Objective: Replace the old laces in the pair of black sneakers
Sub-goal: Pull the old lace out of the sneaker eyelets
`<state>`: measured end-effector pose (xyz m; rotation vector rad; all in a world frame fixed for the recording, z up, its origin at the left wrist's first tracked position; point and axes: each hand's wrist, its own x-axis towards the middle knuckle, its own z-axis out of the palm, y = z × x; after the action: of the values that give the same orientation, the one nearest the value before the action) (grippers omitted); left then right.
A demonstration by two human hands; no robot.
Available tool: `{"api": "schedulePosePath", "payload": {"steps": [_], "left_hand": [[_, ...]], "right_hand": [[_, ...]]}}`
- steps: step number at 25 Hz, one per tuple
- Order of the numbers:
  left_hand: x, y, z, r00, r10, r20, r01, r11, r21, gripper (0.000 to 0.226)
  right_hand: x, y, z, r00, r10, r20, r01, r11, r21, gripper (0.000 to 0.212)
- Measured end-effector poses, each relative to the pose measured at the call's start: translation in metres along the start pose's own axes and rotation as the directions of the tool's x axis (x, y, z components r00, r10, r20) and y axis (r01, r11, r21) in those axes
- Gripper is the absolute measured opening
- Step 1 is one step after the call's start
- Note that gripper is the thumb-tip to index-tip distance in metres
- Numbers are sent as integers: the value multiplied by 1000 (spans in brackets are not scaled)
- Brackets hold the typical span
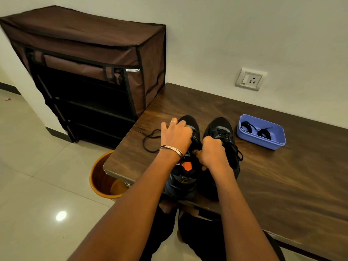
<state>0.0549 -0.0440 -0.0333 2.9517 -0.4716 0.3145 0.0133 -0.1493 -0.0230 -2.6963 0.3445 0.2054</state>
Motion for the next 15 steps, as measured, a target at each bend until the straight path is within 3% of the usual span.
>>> {"api": "schedulePosePath", "payload": {"steps": [2, 4, 5, 6, 8, 9, 10, 11, 13, 15], "left_hand": [[0, -5, 3, 996, -86, 10, 87, 982, -165, 16], [3, -13, 2, 971, -233, 54, 227, 826, -517, 14], [7, -17, -2, 934, -335, 120, 317, 632, -707, 17], [13, -23, -7, 873, -431, 230, 393, 339, -855, 22], [18, -37, -17, 746, -466, 476, 387, -277, -879, 31], [15, -42, -18, 733, -460, 502, 317, -423, -849, 29], [12, -47, -15, 740, -482, 469, 263, -435, -861, 21], [8, -51, -12, 757, -528, 386, 240, -324, -915, 11], [-2, -54, -3, 835, -537, 123, 215, 111, -970, 4], [-2, -47, -1, 933, -358, -30, 177, 530, -829, 10]], "right_hand": [[0, 0, 2, 1000, 8, -13, -8, 1000, -4, 17], [-1, 0, 3, 1000, 10, -28, -10, 1000, -22, 16], [0, 0, 4, 999, 14, -32, -15, 999, -29, 18], [1, -1, 3, 999, 20, -34, -21, 999, -24, 20], [3, -2, 3, 999, 31, -36, -31, 1000, -3, 22], [4, -2, 3, 999, 33, -41, -33, 999, 5, 21], [4, -2, 3, 998, 37, -44, -36, 999, 14, 21], [4, -2, 3, 998, 41, -43, -40, 999, 22, 22], [4, -2, 3, 999, 42, -31, -41, 999, 32, 23], [3, -2, 1, 999, 40, -19, -39, 999, 36, 22]]}}
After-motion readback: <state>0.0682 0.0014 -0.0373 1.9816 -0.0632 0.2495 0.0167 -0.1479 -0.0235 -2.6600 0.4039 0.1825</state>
